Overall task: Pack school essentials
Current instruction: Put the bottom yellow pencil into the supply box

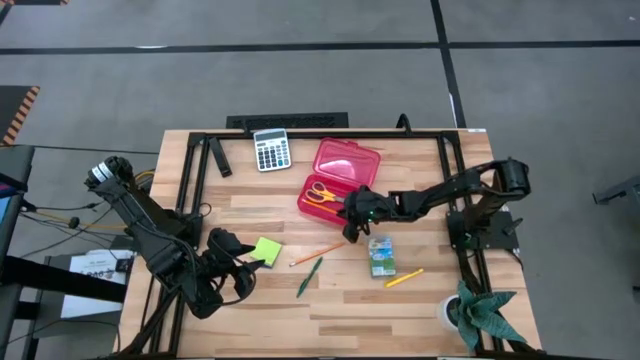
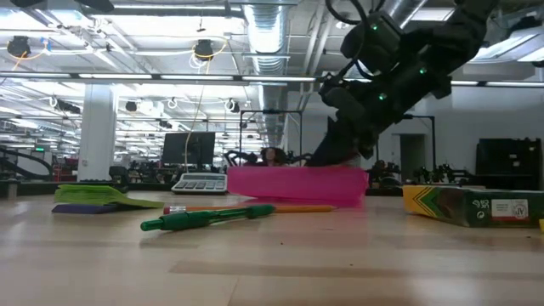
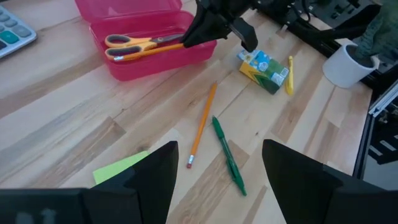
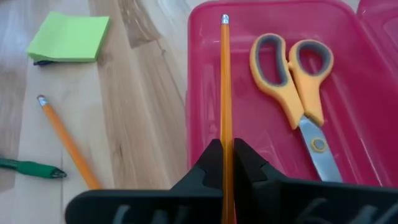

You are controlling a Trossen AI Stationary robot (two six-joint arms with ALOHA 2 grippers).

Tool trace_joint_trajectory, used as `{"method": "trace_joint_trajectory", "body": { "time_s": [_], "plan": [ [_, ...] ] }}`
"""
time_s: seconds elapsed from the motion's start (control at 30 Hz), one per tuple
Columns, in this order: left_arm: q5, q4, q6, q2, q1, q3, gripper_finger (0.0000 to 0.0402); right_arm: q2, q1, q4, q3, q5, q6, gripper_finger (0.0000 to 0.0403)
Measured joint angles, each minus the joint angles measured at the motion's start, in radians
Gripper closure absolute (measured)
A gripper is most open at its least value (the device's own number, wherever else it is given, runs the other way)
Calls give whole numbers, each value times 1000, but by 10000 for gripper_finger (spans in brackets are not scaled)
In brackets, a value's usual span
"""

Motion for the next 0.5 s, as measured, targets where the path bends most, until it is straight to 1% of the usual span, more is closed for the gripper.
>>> {"method": "trace_joint_trajectory", "body": {
  "time_s": [0.1,0.3,0.5],
  "plan": [
    [0,0,0,0,0,0,173,0,-1,3,0,-12,3,383],
    [0,-6,0,0,0,0,173,0,0,-25,0,-18,12,354],
    [0,-14,0,0,0,0,173,0,-6,-29,0,-22,31,347]
  ]
}}
